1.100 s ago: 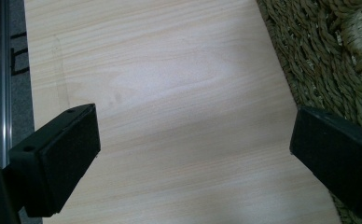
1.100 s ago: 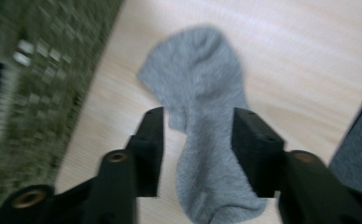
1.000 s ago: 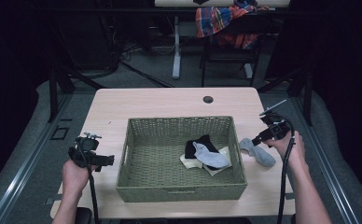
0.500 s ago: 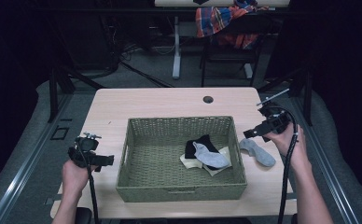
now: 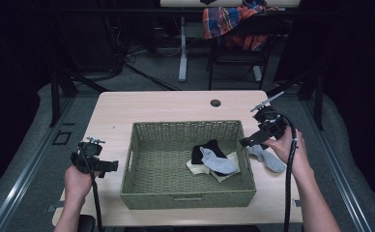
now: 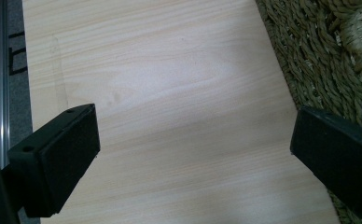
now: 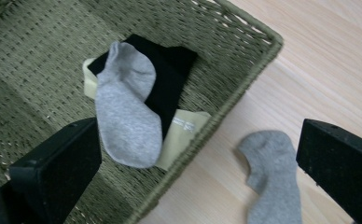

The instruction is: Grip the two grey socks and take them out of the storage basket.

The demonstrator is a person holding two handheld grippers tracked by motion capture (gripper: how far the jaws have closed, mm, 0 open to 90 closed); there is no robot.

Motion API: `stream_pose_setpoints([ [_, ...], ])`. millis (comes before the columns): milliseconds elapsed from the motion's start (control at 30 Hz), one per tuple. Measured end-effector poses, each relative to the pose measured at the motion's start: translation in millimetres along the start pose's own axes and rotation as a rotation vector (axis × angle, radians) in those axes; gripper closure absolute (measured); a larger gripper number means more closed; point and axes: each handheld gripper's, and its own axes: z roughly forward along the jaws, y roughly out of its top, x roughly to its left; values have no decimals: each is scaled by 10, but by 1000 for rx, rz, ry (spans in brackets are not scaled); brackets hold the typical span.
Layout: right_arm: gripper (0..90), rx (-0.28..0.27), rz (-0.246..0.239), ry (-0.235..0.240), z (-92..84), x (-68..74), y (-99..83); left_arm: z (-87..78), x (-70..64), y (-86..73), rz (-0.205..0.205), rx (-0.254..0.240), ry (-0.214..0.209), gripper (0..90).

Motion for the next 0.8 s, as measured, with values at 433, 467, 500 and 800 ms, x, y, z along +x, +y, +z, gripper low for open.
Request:
stream_pose_setpoints([
  [433,0,60,-93,50,281,268,127,12,9,3,-5,3,2,15],
  [467,0,66,-101,50,304,285,135,13,8,4,-6,4,1,15],
  [500,0,77,-111,52,323,294,142,14,7,5,-7,4,-1,15],
  [800,0,118,-130,72,548,329,190,8,3,0,-9,5,6,15],
])
